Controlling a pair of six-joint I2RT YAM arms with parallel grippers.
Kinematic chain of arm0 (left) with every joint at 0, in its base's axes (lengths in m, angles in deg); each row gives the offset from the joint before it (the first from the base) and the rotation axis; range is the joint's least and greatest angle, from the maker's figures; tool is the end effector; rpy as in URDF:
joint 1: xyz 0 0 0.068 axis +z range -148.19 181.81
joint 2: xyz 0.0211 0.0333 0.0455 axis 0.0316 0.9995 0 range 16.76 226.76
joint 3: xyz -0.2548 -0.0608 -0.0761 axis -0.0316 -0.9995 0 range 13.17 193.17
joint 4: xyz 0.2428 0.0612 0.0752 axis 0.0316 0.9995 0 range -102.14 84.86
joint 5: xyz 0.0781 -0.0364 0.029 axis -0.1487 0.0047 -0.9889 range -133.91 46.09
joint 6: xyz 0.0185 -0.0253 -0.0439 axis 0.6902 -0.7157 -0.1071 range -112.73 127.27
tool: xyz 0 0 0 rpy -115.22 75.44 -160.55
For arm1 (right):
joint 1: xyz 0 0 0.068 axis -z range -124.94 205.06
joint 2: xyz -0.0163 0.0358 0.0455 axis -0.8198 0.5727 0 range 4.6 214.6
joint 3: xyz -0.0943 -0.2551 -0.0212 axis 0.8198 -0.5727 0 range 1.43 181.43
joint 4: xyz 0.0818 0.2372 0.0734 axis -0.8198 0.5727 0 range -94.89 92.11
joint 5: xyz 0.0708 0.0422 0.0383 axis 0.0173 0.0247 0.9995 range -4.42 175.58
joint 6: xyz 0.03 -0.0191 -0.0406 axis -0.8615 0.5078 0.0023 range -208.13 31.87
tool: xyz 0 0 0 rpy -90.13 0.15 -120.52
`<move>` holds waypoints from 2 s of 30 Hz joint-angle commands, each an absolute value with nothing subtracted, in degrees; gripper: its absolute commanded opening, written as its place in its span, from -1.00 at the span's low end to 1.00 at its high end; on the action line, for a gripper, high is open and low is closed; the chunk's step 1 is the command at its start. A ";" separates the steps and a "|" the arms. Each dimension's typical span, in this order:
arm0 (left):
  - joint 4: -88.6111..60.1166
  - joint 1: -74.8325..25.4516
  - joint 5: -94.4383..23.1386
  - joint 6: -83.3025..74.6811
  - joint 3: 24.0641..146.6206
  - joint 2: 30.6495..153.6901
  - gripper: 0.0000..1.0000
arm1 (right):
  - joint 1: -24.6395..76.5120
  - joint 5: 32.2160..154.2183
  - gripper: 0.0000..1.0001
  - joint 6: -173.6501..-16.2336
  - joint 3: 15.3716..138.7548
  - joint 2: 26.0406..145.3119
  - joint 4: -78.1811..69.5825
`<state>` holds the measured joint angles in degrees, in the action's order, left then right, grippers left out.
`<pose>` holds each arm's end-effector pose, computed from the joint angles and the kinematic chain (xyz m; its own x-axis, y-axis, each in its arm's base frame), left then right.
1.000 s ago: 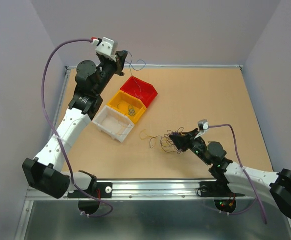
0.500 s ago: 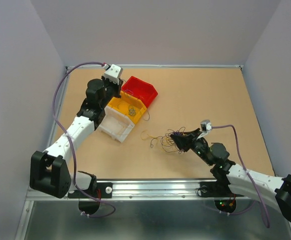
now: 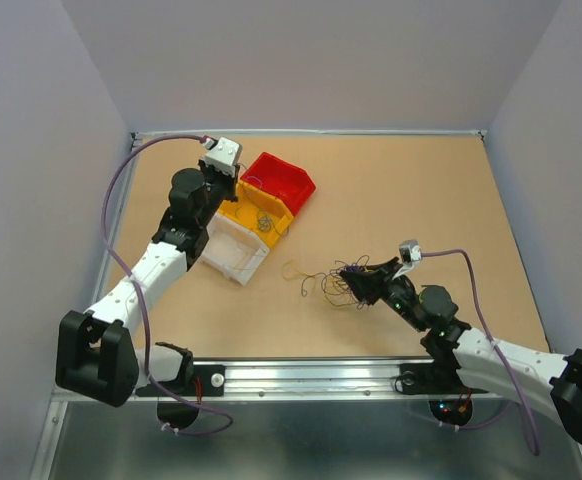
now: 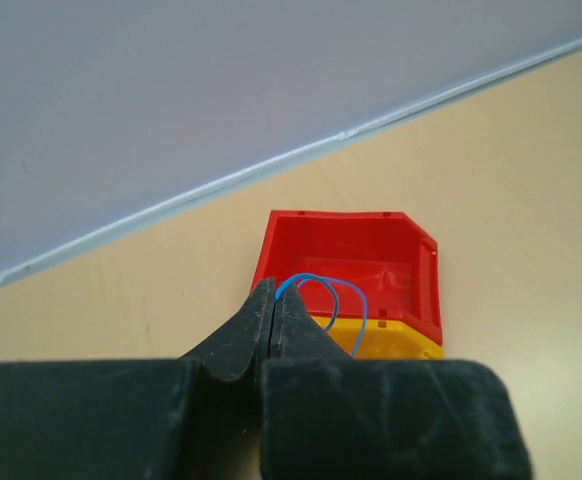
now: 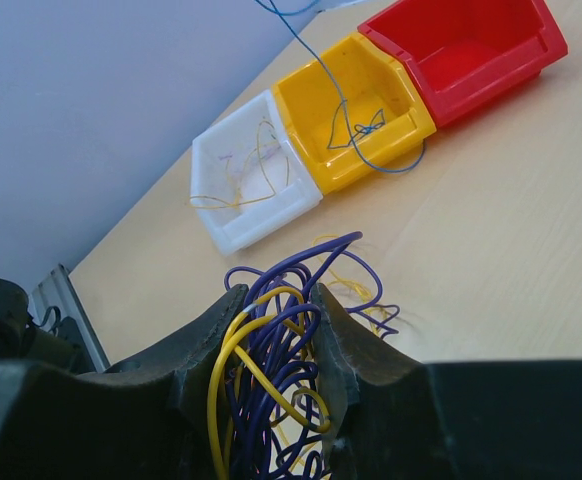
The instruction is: Untangle the cables
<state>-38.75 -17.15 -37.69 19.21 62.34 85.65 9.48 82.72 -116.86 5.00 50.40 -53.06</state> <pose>0.2678 -0.0960 0.3466 0.1988 0.1492 -0.9686 0.3921 0.8937 0.2182 0.1179 0.1177 0.1938 -0.2629 0.4178 -0.8697 -0.6299 0.6085 0.4827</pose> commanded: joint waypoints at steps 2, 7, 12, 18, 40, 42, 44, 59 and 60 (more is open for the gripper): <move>-38.42 -14.81 -38.56 17.12 68.36 86.20 -1.00 | 9.18 83.29 -0.24 -116.61 -4.99 50.21 -54.64; -36.58 -14.10 -38.28 15.97 73.72 83.56 -1.00 | 9.18 83.47 -0.24 -116.25 -3.93 51.09 -53.94; -32.89 -12.96 -48.53 12.12 78.56 84.18 -1.00 | 9.18 83.64 -0.24 -116.34 -3.49 52.23 -53.94; -35.78 -9.89 -53.57 7.54 74.08 83.12 -1.00 | 9.18 83.64 -0.24 -116.43 -3.84 51.97 -53.94; -34.66 -10.67 -29.21 12.19 69.42 88.74 -1.00 | 9.18 84.70 -0.24 -116.95 -4.81 49.95 -53.94; -28.86 -11.63 -30.99 12.89 72.66 91.45 -1.00 | 9.18 84.78 -0.24 -117.04 -5.16 49.51 -53.85; -22.80 -11.90 -29.94 14.64 75.65 93.92 -1.00 | 9.19 84.79 -0.24 -117.13 -5.51 49.07 -53.85; 1.11 -22.80 -43.37 39.08 89.53 114.47 -1.00 | 9.19 87.16 -0.24 -116.78 -3.14 49.60 -51.66; 2.35 -22.89 -43.47 38.82 91.64 120.24 -1.00 | 9.18 87.42 -0.24 -116.87 -3.23 49.42 -51.39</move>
